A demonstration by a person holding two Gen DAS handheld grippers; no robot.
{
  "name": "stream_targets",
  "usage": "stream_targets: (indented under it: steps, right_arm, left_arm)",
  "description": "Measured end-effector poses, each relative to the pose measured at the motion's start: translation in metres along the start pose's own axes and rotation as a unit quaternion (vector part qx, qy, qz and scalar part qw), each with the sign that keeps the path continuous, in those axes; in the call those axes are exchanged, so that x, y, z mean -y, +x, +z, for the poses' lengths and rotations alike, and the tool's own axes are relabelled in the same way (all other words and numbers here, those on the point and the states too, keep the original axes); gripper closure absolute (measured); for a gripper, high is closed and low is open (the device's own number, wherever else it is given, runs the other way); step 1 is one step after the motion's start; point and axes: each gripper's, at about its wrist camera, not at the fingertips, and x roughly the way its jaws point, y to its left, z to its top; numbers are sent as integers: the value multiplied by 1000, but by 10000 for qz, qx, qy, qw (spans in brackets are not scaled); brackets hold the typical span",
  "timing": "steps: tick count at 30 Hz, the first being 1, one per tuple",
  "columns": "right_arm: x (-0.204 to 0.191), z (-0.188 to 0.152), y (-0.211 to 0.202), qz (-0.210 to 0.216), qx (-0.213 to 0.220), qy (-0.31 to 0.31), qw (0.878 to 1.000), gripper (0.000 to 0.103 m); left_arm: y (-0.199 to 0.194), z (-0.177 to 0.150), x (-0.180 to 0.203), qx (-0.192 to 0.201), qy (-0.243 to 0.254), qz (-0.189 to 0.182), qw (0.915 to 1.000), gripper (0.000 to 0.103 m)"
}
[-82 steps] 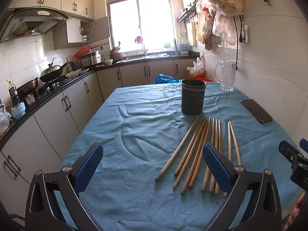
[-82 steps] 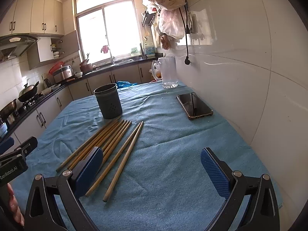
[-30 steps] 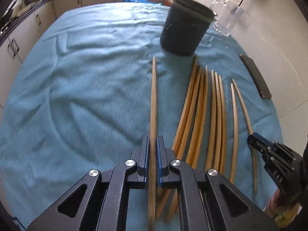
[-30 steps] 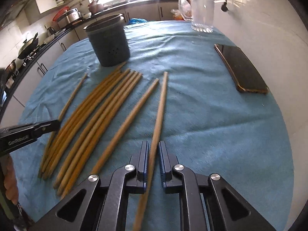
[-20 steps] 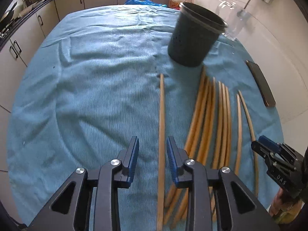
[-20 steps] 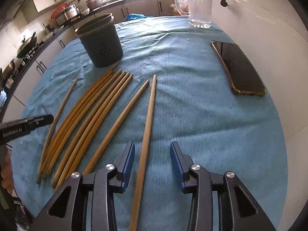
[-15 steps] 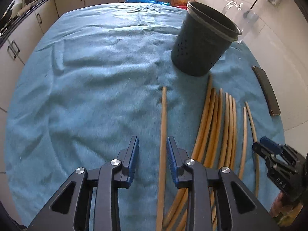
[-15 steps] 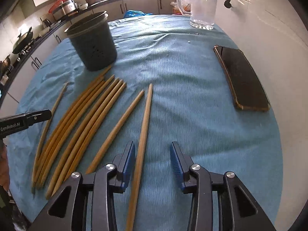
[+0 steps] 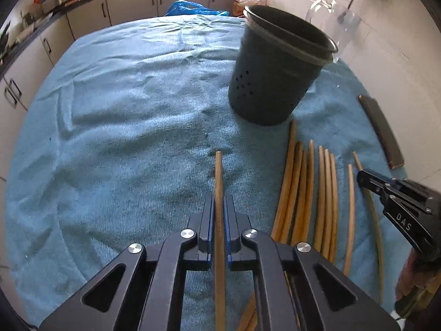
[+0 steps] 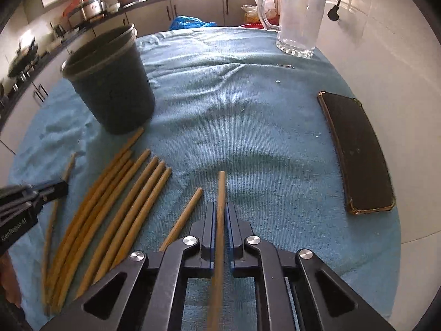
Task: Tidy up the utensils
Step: 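Lift the left gripper's chopstick upright over the gray holder while the right carries its own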
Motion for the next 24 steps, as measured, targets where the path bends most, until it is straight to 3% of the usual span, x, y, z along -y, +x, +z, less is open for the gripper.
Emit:
stream_targets:
  steps: [8,16,24]
  right_arm:
    - [14,-3,-62,353,788,344,9957,97]
    - [7,-23,-144,643,1731,284,9824,97]
    - [-9,-54,-191,746,2104,-23,9748,97]
  left_arm:
    - [-73,-14,-2,858,130,-74,9962,97]
    - [-154,-42,2,1719,237,-19,9848,97]
    - [-205,-86,15,2226,466,-35,9738,97]
